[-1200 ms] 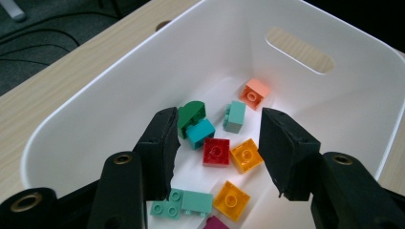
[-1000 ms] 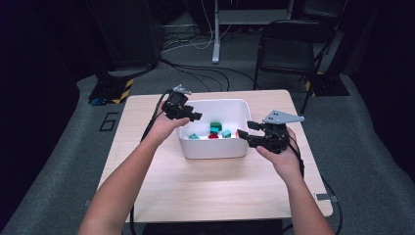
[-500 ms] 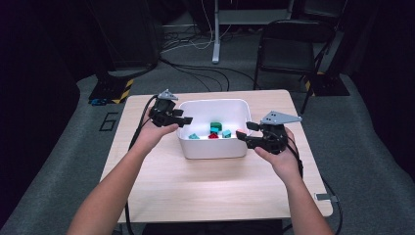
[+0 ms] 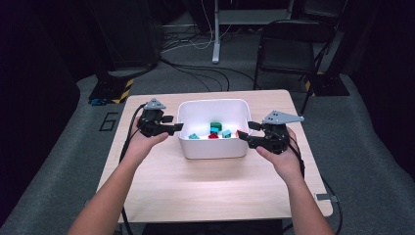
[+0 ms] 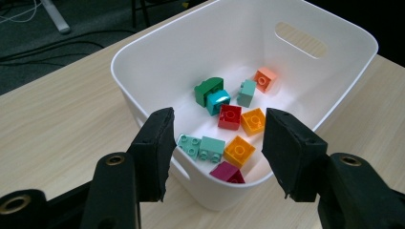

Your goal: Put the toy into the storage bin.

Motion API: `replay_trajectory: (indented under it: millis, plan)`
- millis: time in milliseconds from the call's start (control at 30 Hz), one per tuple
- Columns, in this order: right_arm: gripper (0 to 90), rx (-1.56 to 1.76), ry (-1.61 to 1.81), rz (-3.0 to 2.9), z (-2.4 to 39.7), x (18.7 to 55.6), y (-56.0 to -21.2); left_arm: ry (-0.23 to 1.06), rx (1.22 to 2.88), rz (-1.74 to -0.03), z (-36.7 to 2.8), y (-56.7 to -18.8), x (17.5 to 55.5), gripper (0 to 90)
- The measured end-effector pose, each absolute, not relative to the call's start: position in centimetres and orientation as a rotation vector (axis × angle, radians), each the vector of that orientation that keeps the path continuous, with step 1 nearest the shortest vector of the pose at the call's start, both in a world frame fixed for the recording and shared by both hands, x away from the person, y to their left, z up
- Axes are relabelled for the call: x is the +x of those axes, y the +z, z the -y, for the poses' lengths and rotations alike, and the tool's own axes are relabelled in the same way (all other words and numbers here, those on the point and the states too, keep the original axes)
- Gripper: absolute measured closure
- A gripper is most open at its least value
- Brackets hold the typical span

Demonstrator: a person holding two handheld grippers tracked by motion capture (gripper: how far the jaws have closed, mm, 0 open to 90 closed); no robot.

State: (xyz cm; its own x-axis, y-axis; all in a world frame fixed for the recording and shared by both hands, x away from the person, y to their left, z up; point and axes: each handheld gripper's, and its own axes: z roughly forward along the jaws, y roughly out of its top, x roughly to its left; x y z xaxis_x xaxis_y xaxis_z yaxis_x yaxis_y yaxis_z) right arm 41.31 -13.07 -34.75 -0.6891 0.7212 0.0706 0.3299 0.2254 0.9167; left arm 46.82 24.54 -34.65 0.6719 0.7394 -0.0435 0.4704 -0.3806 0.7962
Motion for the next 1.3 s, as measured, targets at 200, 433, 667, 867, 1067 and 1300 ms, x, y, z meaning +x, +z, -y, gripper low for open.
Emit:
replay_trajectory:
  millis: [200, 433, 667, 867, 1067, 1300]
  plan:
    - [44.2, 0.980, 1.454, -2.130, 13.3, 41.3, -34.7, 0.447, 2.049, -0.966, -25.9, -35.5, 46.2, 44.0]
    - [44.2, 0.984, 1.451, -2.127, 13.5, 41.3, -34.7, 0.462, 2.044, -1.002, -27.2, -37.2, 45.1, 44.0]
    - [44.1, 0.989, 1.448, -2.130, 13.5, 41.4, -34.8, 0.436, 2.009, -1.026, -28.0, -39.8, 43.9, 44.0]
    - [44.1, 0.992, 1.444, -2.136, 13.4, 41.4, -34.9, 0.404, 1.994, -1.034, -28.2, -42.0, 43.3, 44.0]
    - [43.9, 0.995, 1.447, -2.131, 13.4, 41.5, -35.0, 0.403, 1.976, -1.069, -28.6, -44.0, 43.2, 44.0]
    - [43.9, 1.003, 1.449, -2.123, 13.6, 41.5, -35.1, 0.417, 1.997, -1.095, -28.8, -46.4, 43.3, 44.3]
